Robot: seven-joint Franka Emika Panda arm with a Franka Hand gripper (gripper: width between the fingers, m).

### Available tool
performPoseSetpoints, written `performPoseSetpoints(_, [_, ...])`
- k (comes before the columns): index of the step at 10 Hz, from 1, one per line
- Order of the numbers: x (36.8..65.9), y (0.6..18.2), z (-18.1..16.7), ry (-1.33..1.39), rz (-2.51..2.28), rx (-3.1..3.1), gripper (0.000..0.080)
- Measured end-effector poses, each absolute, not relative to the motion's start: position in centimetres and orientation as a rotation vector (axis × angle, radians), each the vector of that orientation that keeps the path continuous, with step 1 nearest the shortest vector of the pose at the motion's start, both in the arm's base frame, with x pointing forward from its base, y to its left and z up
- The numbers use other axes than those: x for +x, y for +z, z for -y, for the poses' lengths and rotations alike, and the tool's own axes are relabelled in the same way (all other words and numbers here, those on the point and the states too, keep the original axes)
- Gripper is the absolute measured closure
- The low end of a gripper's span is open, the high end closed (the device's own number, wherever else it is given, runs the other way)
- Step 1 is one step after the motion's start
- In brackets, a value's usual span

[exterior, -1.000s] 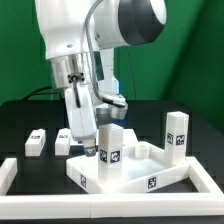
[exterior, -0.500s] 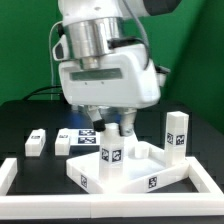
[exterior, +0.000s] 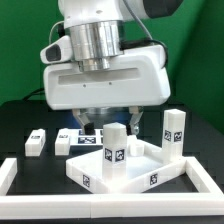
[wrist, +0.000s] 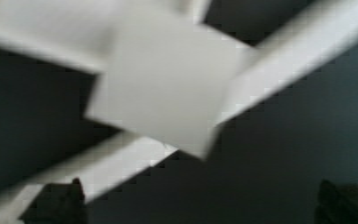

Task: Assemble desk

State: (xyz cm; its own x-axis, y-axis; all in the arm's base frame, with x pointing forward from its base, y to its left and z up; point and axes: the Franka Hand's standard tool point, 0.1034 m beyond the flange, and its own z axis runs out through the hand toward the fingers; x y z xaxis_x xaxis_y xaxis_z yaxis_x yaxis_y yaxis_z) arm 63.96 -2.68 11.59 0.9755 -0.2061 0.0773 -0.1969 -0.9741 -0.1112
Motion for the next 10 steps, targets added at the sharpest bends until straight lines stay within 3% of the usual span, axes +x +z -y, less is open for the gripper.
performPoseSetpoints(1, [64.1, 11.9, 1.5, -0.117, -0.125, -3.06, 0.0151])
performPoseSetpoints(5, [64.1, 11.7, 2.4, -0.128, 0.238, -3.073, 0.0151])
performPoseSetpoints(8, [61.1, 10.6, 2.2, -0.083, 0.565, -3.032, 0.0151])
performPoseSetpoints(10, [61.2, 10.6, 2.4, -0.082, 0.555, -3.034, 0.0151])
